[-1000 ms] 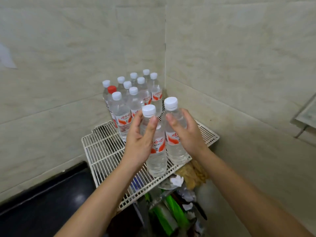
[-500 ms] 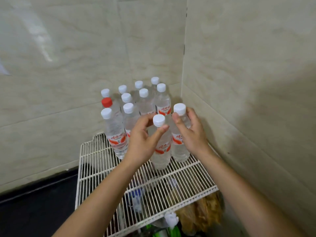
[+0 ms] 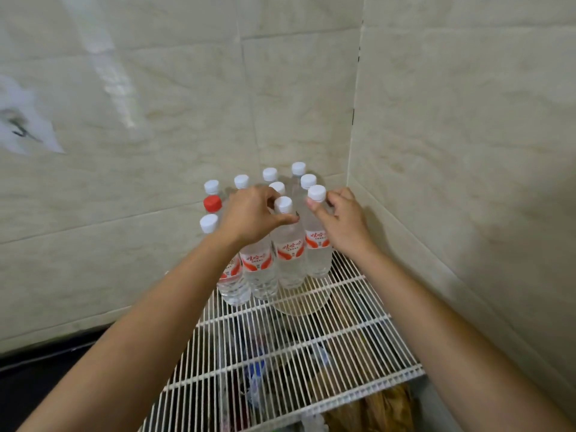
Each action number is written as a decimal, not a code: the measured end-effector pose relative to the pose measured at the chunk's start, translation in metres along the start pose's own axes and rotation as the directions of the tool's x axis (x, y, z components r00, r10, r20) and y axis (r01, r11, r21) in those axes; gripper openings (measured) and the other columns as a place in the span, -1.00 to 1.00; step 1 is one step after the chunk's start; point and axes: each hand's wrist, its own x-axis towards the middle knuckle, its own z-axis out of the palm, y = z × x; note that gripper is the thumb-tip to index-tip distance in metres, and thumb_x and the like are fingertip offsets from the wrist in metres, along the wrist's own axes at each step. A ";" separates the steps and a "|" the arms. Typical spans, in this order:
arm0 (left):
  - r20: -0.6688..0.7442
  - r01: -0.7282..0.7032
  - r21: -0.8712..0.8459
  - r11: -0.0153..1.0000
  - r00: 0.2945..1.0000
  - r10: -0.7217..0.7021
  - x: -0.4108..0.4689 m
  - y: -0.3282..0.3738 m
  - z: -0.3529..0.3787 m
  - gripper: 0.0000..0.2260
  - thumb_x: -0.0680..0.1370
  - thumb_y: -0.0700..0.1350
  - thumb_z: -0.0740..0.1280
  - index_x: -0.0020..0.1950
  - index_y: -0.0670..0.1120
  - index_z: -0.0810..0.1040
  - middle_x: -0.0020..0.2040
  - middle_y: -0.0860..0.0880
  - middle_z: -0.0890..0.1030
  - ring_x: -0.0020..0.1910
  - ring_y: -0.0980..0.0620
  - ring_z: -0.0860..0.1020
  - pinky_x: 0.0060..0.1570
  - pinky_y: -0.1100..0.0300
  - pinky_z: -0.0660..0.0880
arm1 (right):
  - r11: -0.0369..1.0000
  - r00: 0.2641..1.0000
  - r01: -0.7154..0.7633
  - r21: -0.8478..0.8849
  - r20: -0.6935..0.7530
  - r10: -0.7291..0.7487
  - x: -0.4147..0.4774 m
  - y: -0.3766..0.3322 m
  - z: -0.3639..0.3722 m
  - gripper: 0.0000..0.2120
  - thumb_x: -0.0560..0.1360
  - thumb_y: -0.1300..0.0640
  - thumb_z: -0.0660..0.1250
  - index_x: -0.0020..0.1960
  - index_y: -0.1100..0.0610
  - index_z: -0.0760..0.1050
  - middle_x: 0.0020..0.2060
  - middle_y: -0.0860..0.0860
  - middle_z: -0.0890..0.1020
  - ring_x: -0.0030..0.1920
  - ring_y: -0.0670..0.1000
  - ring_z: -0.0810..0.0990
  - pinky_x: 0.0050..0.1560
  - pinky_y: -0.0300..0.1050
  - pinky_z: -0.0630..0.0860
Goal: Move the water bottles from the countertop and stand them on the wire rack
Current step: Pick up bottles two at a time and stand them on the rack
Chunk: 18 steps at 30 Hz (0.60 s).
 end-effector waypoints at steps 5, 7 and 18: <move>-0.010 0.025 0.005 1.000 1.000 -0.025 -0.002 -0.009 0.009 -0.56 0.43 0.23 0.51 0.12 -0.06 0.65 0.00 0.00 0.71 -0.05 -0.02 0.64 -0.08 0.02 0.58 | 1.000 0.999 -0.001 -0.019 0.040 0.002 -0.005 0.007 0.008 -0.63 0.63 -0.14 0.28 0.25 0.11 0.57 0.10 0.04 0.50 0.14 0.06 0.53 0.17 -0.02 0.45; -0.030 0.014 0.025 1.000 0.999 -0.013 -0.005 -0.008 0.012 -0.56 0.45 0.24 0.49 0.16 -0.04 0.63 0.01 0.01 0.70 -0.04 -0.02 0.63 -0.16 0.09 0.53 | 1.000 1.000 0.010 -0.019 0.009 -0.010 -0.011 0.008 0.007 -0.63 0.62 -0.14 0.29 0.26 0.11 0.56 0.09 0.02 0.50 0.14 0.06 0.54 0.16 -0.01 0.46; -0.097 -0.058 0.001 0.998 0.994 0.058 -0.013 -0.008 -0.002 -0.41 0.54 0.27 0.35 0.42 -0.08 0.49 0.27 -0.08 0.64 0.25 -0.11 0.57 0.17 -0.03 0.53 | 0.990 0.996 0.042 -0.134 -0.074 -0.052 -0.021 -0.012 0.009 -0.43 0.65 -0.02 0.28 0.57 0.17 0.23 0.44 0.18 0.41 0.44 0.20 0.41 0.33 0.00 0.34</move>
